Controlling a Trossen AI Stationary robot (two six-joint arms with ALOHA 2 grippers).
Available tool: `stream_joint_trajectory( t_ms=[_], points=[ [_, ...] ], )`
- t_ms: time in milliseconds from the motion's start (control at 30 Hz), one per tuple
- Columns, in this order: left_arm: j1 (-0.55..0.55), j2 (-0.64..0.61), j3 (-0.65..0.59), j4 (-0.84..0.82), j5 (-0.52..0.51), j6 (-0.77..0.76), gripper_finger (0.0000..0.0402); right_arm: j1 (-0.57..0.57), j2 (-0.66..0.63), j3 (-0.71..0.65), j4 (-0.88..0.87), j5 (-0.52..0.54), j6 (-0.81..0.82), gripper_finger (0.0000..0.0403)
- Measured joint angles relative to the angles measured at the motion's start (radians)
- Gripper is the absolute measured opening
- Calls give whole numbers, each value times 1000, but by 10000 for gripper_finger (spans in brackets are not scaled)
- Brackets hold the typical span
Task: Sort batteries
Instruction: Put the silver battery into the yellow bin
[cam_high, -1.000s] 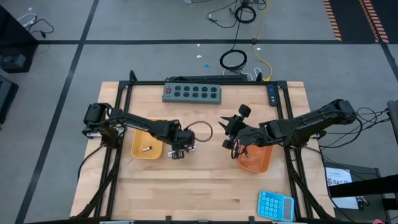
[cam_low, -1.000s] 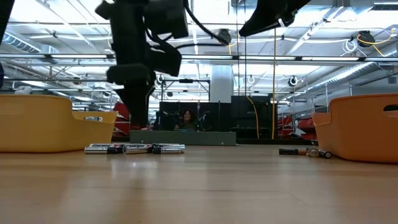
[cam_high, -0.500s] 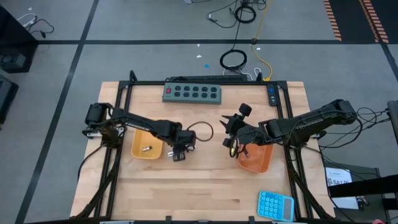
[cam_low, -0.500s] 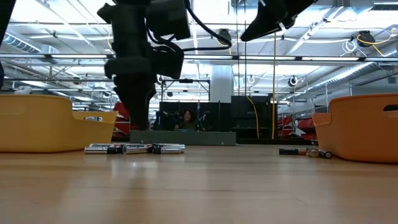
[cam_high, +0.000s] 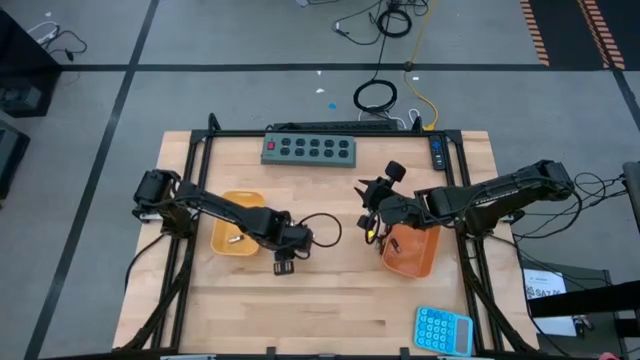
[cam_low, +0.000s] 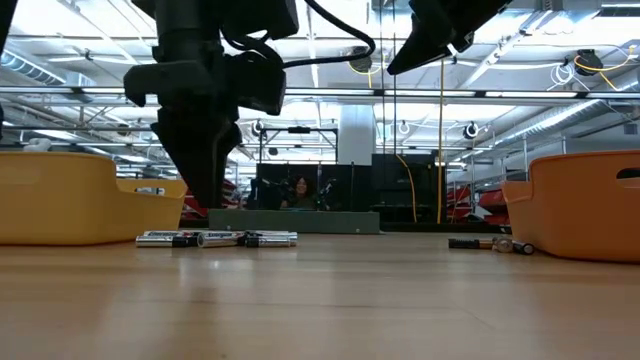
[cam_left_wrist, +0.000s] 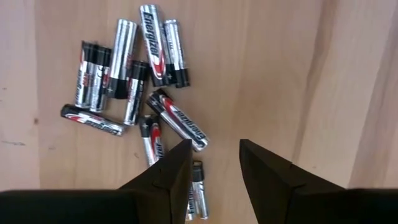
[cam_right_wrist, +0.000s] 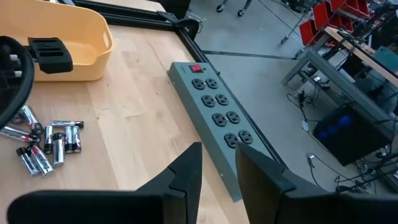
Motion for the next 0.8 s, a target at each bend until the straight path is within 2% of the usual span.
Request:
stream_joint_trajectory(
  t_ms=[300,400,800],
  points=[
    [-3,67,0,18,-5,-29,143,0,0,0,13,-1,0,90],
    [-3,82,0,22,-48,-45,143,0,0,0,14,-2,0,90],
    [7,86,0,28,-82,-57,143,0,0,0,14,-2,-3,90]
  ],
)
